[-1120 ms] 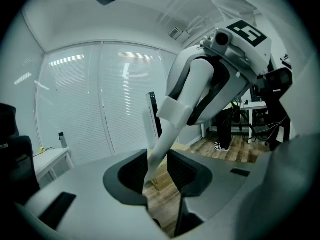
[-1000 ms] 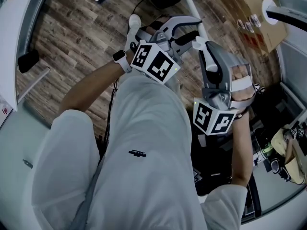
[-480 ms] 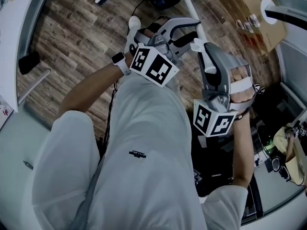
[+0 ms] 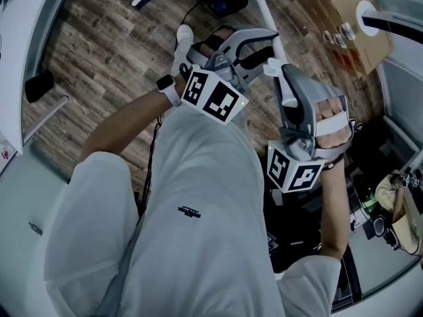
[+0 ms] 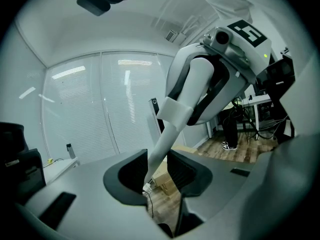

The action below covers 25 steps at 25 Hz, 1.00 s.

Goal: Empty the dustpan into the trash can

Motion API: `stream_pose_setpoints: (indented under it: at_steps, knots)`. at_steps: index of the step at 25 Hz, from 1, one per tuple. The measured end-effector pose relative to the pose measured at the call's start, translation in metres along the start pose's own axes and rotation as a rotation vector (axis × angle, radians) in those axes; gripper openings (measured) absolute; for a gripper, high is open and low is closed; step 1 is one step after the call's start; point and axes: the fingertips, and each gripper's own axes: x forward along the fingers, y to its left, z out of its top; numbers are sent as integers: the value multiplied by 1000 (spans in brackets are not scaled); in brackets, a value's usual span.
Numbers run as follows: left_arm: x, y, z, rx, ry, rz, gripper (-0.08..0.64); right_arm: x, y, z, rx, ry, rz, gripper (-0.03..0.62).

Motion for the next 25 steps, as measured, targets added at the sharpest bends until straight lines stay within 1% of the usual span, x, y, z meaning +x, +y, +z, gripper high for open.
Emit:
stream_pose_setpoints:
  at_steps: [5, 8, 15, 19, 25]
  knots:
    - [-1, -2, 11, 13, -11, 2, 126, -9, -4, 0, -27, -6, 0, 123]
    - [0, -3, 17, 11, -12, 3, 124, -15, -8, -1, -26, -5, -5, 123]
    - [-2, -4, 29, 4, -17, -10, 127, -24, -14, 1, 6, 13, -25, 123]
    - [-3, -4, 31, 10, -25, -33, 127, -25, -16, 2, 29, 33, -36, 123]
    - [7, -13, 33, 20, -40, -80, 127, -28, -14, -7, 78, 75, -54, 123]
